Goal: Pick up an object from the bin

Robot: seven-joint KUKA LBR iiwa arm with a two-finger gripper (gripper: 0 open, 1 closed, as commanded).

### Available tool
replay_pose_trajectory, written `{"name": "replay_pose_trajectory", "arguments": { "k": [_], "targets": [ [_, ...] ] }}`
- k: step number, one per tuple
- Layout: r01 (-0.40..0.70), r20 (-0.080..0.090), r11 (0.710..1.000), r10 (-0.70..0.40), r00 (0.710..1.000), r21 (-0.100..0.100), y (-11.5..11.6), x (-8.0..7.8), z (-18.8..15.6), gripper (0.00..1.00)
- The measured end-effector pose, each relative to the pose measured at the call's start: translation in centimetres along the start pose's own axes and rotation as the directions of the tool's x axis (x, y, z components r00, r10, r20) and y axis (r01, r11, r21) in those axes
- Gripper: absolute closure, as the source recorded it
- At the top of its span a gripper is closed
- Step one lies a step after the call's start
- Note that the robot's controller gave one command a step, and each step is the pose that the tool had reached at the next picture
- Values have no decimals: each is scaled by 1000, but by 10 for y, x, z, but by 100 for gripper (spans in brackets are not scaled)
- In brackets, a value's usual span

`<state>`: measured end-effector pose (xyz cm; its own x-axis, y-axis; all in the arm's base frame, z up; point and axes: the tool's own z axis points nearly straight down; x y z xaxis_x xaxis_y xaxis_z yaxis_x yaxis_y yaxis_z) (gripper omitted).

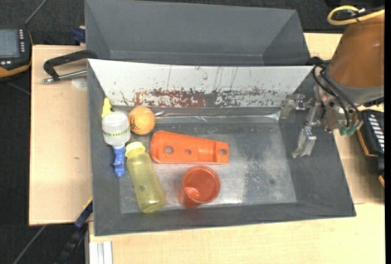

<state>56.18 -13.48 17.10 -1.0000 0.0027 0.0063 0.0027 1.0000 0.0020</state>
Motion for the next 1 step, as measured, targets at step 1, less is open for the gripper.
{"name": "replay_pose_trajectory", "arguments": {
  "k": [1],
  "targets": [
    [2,8,1000,-2,1000,2,1,-2,-5,0]
  ]
}}
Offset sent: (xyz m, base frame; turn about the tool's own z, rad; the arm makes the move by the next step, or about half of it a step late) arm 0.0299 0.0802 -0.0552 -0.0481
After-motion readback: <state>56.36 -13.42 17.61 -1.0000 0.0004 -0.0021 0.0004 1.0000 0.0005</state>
